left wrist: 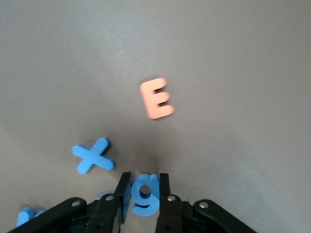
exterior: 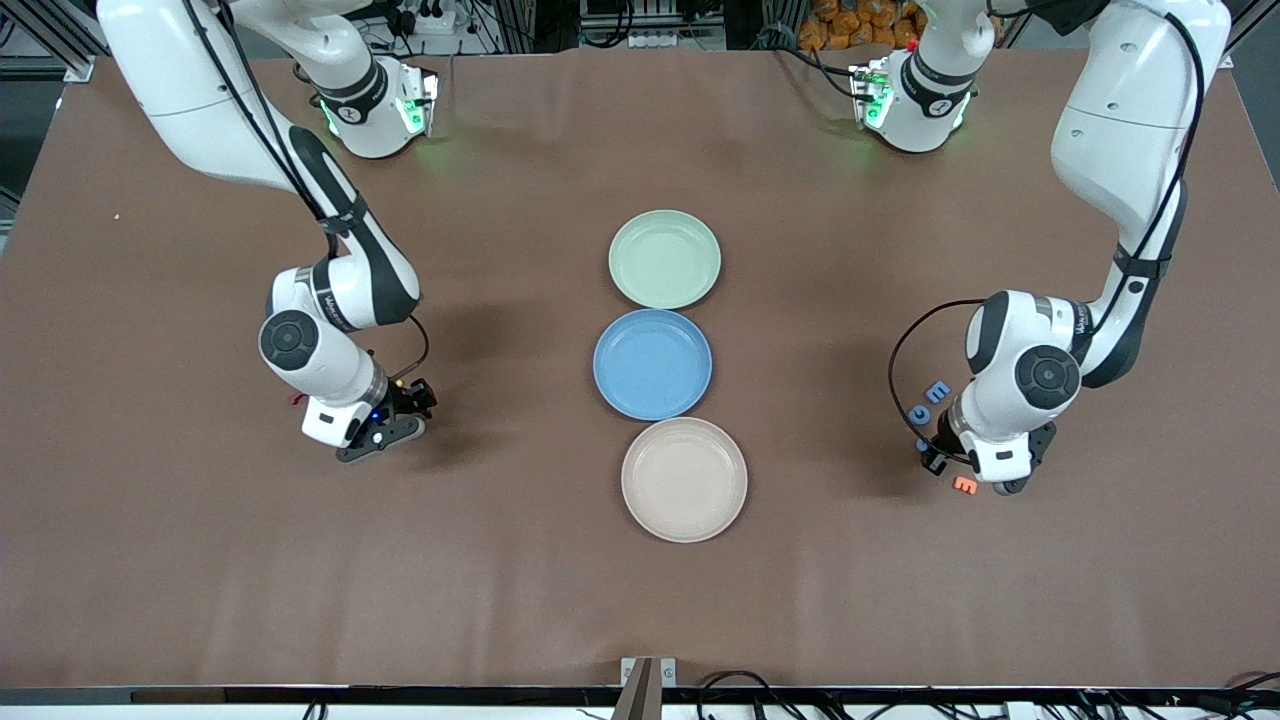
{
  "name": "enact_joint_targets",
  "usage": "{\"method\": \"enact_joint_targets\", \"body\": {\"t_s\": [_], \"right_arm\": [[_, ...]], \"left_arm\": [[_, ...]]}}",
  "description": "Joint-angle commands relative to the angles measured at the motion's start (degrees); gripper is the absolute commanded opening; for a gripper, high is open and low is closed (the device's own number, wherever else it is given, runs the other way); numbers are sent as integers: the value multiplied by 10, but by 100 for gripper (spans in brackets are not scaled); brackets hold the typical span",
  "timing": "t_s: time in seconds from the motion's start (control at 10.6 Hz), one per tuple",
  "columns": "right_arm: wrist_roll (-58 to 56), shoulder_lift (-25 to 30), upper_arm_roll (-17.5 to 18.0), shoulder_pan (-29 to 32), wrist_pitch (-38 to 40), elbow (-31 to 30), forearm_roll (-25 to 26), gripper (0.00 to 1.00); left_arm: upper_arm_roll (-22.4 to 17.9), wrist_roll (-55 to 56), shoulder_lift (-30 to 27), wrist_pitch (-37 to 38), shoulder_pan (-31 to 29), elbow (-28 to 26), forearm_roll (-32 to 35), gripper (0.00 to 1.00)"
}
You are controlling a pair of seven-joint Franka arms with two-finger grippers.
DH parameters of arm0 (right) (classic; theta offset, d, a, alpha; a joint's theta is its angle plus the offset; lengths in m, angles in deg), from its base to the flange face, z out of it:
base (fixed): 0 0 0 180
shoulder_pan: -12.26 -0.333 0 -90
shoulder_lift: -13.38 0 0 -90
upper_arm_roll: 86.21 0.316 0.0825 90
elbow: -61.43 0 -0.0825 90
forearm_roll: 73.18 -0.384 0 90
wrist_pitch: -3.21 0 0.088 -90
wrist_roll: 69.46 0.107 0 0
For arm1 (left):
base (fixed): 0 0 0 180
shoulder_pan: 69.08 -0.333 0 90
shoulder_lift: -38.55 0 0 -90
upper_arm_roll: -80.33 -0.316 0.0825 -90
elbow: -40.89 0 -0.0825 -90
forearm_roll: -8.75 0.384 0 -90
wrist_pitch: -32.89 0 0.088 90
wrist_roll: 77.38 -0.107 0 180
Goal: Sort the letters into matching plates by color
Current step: 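Close the right gripper on N while the left gripper grasps g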
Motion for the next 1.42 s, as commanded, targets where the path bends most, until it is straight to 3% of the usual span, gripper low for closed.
{"method": "enact_joint_targets", "body": {"t_s": [0.0, 0.28, 0.66, 1.04, 1.13, 1.32], "right_arm": [[9, -7, 5, 8, -7, 6, 0, 70], [19, -11, 5, 10, -8, 7, 0, 57], [28, -14, 5, 9, -7, 12, 1, 52], [27, -15, 5, 8, -8, 13, 6, 19], [27, -15, 5, 7, -7, 15, 7, 5], [28, -10, 5, 6, 1, 17, 5, 0]], "left_arm": [[3, 19, -17, 23, 26, 39, 19, 0], [2, 24, -16, 31, 70, 64, 12, 0], [2, 49, -4, 31, 140, 90, 12, 0], [3, 78, 4, 30, 201, 107, 8, 0], [4, 94, 6, 28, 217, 114, 7, 0], [3, 116, 12, 25, 252, 124, -4, 0]]}}
